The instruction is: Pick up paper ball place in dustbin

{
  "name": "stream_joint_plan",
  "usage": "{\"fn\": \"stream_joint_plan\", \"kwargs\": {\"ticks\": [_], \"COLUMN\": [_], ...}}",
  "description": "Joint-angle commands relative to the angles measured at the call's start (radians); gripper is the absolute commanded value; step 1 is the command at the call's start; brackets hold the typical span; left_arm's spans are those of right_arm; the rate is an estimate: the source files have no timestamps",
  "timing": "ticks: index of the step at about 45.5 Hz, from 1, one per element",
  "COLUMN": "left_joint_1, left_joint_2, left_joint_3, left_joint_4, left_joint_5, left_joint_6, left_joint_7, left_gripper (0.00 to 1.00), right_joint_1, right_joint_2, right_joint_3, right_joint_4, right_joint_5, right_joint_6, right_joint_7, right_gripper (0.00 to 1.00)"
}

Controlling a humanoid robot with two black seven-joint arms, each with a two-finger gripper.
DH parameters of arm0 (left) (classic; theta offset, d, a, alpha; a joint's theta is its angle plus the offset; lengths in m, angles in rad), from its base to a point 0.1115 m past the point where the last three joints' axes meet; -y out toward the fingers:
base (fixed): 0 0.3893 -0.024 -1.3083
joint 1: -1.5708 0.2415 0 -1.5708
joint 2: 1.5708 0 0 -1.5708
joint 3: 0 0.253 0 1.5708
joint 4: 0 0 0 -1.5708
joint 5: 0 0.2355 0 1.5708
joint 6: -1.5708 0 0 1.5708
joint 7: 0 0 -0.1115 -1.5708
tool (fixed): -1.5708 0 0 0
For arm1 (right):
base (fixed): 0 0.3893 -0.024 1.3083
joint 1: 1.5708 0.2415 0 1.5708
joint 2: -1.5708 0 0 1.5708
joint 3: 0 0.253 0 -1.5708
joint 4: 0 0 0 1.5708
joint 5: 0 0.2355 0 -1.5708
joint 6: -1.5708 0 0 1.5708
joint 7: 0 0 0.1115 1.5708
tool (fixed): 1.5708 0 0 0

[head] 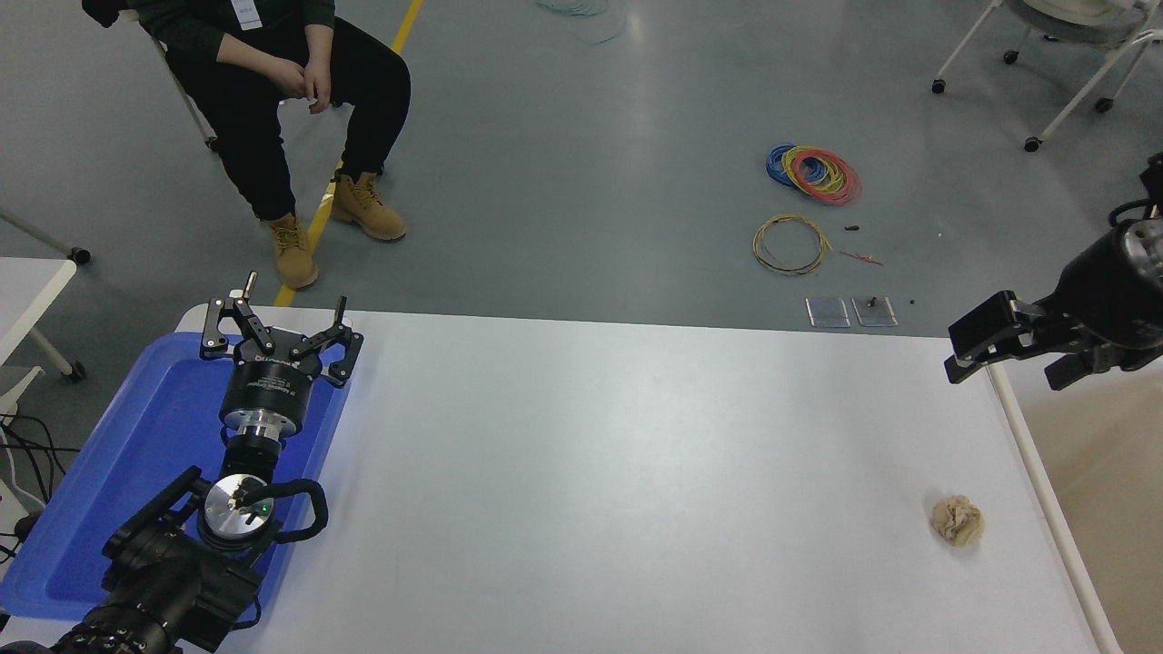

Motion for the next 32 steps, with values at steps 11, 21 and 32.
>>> {"fn": "stream_joint_plan", "kwargs": {"ticks": [11, 21, 32], "left_joint_1": [0.000, 0.000, 0.000], "left_joint_2": [0.000, 0.000, 0.000], "left_joint_3": [0.000, 0.000, 0.000], "left_joint_4": [0.000, 0.000, 0.000], "left_joint_5": [0.000, 0.000, 0.000], "left_joint_6": [0.000, 0.000, 0.000], "left_joint_7": [-0.001, -0.001, -0.001], "left_gripper": [1.00, 1.00, 1.00], "right_joint_1": [-0.009, -0.018, -0.018], "right_joint_2": [-0.003, -0.003, -0.003], "right_joint_3": [-0.001, -0.001, 0.001], "right_joint_4": [-0.002, -0.002, -0.002], "right_joint_5": [0.000, 0.000, 0.000], "right_joint_6": [0.000, 0.000, 0.000], "right_joint_7": [0.000, 0.000, 0.000], "right_gripper": [1.00, 1.00, 1.00]}}
